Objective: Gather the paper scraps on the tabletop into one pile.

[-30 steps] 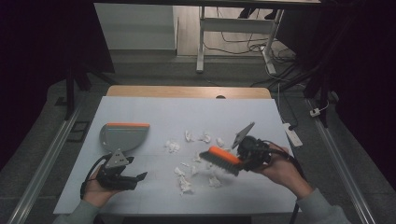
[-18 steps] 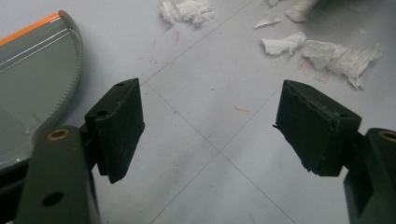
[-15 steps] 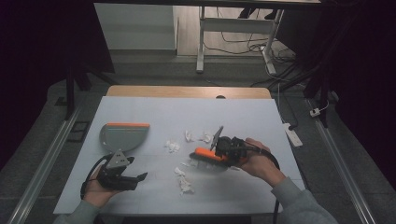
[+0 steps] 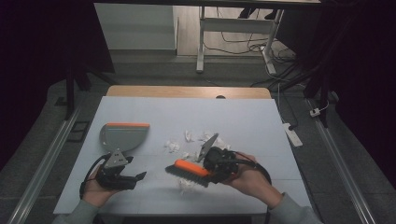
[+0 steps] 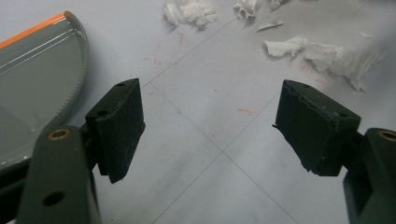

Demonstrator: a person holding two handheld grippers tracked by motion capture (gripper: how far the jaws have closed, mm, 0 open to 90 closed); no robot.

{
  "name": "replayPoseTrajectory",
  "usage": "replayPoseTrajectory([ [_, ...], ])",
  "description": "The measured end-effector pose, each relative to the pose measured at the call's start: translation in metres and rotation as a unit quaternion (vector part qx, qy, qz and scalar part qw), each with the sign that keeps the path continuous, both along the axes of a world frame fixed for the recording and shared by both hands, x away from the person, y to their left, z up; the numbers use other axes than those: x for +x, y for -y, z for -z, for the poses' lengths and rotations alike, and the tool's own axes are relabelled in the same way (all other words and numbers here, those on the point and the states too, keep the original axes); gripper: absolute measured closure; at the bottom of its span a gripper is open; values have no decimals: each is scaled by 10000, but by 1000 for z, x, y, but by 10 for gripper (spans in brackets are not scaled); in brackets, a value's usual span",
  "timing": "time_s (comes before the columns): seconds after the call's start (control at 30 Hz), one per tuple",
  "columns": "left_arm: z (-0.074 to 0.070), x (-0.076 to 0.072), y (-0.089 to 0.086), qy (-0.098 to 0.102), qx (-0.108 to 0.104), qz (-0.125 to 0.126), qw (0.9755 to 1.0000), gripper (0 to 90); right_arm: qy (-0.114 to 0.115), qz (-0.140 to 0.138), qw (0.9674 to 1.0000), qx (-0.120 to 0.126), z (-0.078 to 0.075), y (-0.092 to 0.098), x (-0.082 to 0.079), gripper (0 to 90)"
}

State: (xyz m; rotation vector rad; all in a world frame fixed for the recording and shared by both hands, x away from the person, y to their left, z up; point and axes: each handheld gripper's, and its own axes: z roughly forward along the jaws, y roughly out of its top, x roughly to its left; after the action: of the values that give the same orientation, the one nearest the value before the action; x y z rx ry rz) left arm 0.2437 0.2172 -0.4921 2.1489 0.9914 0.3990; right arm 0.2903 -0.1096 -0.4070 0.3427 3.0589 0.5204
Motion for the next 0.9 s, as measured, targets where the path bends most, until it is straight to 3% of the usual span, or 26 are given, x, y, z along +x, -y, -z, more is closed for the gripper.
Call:
replayPoseTrajectory([
  [0.1,0,0,-3,-1,-42,-46,10000,247,-209,-253,9993,-179,17,-21,-5,704],
  [0.13,0,0,-3,0,-43,-60,10000,248,-168,-292,9993,-190,23,-27,-6,704],
  [0.17,1,0,-4,0,-49,-59,10000,248,-318,-328,9986,-278,27,-33,-5,703],
  [0.23,1,0,-4,4,-42,-48,10000,248,-411,-425,9969,-513,38,-44,-4,703],
  [0.4,1,0,-4,15,-23,-29,10000,248,-366,-134,9965,-739,43,-51,5,704],
  [0.47,1,0,-4,3,-18,-34,10000,248,-537,8,9960,-710,44,-47,15,704],
  [0.57,1,0,-4,4,-36,-50,10000,248,-416,196,9960,-769,43,-39,25,704],
  [0.7,1,0,-3,4,8,-29,10000,248,55,530,9942,-932,38,-27,41,704],
  [0.8,1,0,-3,7,-36,-51,10000,248,80,906,9926,-800,36,-17,52,704],
  [0.9,1,0,-5,1,-37,-63,10000,248,-36,936,9949,-373,23,-11,45,704],
])
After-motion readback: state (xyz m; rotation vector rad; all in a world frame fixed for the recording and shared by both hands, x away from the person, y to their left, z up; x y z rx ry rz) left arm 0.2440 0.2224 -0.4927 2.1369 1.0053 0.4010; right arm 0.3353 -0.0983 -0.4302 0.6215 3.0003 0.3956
